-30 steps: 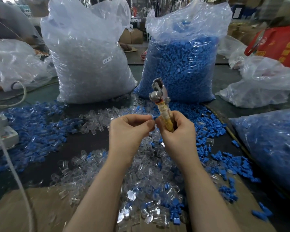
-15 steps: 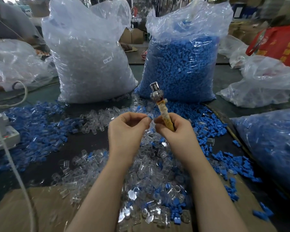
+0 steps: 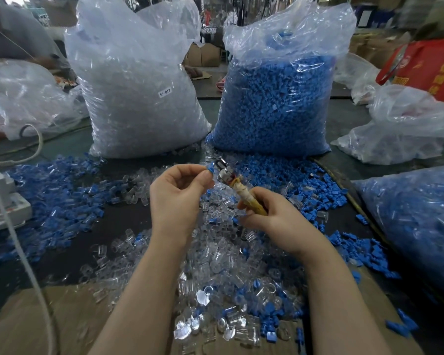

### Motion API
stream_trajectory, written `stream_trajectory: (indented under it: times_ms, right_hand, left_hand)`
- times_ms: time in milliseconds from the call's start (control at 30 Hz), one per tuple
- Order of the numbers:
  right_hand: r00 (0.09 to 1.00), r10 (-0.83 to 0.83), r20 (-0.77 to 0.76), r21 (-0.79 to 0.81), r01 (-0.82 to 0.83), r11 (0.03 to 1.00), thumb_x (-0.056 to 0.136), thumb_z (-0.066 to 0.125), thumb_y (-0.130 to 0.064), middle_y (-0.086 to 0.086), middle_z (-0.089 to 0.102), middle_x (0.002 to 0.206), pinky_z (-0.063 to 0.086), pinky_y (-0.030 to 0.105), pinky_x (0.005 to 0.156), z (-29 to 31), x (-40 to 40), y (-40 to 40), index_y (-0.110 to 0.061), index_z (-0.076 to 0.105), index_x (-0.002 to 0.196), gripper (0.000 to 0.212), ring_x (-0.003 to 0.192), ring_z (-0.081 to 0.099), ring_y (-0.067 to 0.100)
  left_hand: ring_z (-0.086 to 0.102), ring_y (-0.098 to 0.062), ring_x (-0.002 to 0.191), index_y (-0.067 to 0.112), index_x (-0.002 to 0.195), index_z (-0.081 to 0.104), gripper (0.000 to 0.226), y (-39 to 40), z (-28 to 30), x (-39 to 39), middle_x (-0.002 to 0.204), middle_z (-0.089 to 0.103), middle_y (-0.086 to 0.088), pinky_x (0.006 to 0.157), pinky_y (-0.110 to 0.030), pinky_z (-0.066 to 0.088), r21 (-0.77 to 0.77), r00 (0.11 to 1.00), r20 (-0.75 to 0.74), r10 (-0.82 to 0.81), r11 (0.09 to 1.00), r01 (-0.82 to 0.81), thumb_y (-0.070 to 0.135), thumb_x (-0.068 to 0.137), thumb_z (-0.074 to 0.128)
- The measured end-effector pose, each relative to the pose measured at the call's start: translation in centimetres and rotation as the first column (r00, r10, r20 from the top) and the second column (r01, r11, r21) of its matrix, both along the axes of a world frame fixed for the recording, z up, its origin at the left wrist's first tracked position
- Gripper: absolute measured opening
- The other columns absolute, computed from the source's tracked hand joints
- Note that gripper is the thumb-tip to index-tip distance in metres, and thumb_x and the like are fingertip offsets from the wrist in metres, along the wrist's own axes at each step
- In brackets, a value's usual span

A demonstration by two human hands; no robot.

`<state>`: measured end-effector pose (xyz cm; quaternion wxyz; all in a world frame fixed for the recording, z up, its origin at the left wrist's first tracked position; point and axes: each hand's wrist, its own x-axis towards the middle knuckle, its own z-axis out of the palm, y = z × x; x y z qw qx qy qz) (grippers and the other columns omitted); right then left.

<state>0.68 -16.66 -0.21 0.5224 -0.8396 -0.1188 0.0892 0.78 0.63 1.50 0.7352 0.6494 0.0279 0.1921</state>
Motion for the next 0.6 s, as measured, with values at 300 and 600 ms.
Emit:
stream_trajectory:
  times_ms: [300, 600]
  right_hand:
    - [1.0, 0.022, 0.0, -0.038, -0.022, 0.999, 0.069, 0.063, -0.032, 0.005, 0.05, 0.082, 0.039, 0.036, 0.064, 0.25, -0.06, 0.25, -0.013, 0.057, 0.103, 0.04, 0.066, 0.047, 0.016]
    - [1.0, 0.013, 0.002, -0.08, -0.012, 0.997, 0.069, 0.061, -0.033, 0.0, 0.051, 0.08, 0.04, 0.035, 0.065, 0.34, -0.12, 0.41, -0.017, 0.055, 0.105, 0.039, 0.066, 0.048, 0.015]
  left_hand:
    - [0.07, -0.008, 0.069, 0.013, 0.082, 0.07, 0.011, 0.76, -0.09, 0.06, 0.072, 0.074, 0.003, 0.068, -0.017, 0.054, 0.024, 0.999, 0.033, -0.038, 0.999, 0.037, 0.002, 0.083, 0.071]
    - [0.068, -0.006, 0.066, 0.012, 0.083, 0.069, 0.011, 0.92, -0.07, 0.19, 0.069, 0.073, 0.005, 0.066, -0.015, 0.053, 0.025, 0.997, 0.05, -0.053, 0.998, 0.052, 0.001, 0.083, 0.071]
